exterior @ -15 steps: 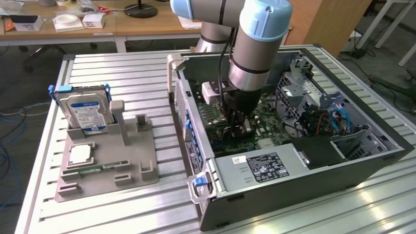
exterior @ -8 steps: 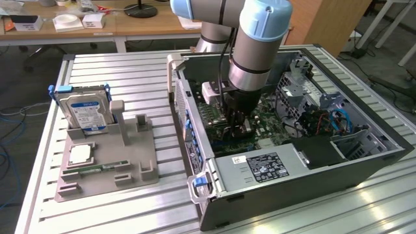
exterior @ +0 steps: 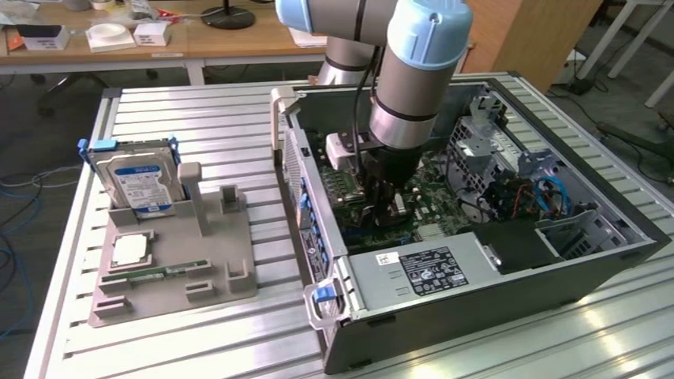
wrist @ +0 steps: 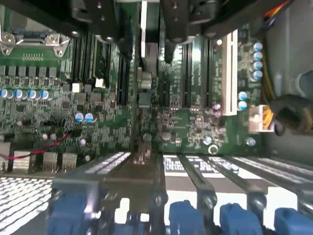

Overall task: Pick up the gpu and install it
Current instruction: 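Insert the gpu into the slot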

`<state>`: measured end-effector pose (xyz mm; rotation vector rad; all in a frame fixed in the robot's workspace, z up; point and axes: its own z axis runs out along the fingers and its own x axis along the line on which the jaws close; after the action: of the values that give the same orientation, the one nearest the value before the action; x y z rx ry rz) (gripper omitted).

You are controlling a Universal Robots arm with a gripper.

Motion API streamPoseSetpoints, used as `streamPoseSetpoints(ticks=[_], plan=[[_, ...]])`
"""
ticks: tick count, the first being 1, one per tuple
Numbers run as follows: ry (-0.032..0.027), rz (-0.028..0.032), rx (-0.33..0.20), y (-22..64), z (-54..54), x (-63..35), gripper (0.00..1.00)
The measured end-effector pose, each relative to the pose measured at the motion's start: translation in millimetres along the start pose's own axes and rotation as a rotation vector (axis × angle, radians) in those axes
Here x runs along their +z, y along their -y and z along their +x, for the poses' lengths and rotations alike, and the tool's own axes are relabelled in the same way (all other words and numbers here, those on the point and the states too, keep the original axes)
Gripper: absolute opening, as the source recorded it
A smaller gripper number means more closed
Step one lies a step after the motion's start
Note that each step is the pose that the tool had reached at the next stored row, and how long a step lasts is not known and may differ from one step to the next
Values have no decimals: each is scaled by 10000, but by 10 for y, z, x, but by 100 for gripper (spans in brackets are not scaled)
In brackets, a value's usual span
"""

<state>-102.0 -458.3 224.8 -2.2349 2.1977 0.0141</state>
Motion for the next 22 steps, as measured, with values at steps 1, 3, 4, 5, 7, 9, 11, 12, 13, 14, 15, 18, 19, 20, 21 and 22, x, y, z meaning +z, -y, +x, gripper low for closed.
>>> streamPoseSetpoints(ticks=[1, 3, 4, 5, 7, 9, 11, 12, 13, 14, 15, 18, 19, 20, 21, 22], plan=[[-4, -3, 0, 0, 0, -4, 40], [-4, -2, 1, 0, 0, -18, 40], [-5, -2, 0, 0, 0, -35, 40], [-3, 2, 0, 0, 0, -54, 40], [-4, 11, -1, 0, -1, -106, 40], [-5, 24, -1, -1, -1, -155, 40], [-4, 33, 0, -1, -2, -201, 40], [-5, 36, -1, -1, -2, -226, 40], [-6, 43, -1, -1, -2, -250, 40], [-7, 51, 0, -2, -3, -274, 40], [-9, 63, 1, -5, -3, -300, 40], [-14, 100, -1, -7, -4, -391, 40], [-17, 109, -2, -7, -4, -414, 40], [-19, 111, -2, -7, -5, -417, 40], [-19, 111, -2, -7, -5, -417, 40], [-19, 112, -1, -7, -5, -417, 40]])
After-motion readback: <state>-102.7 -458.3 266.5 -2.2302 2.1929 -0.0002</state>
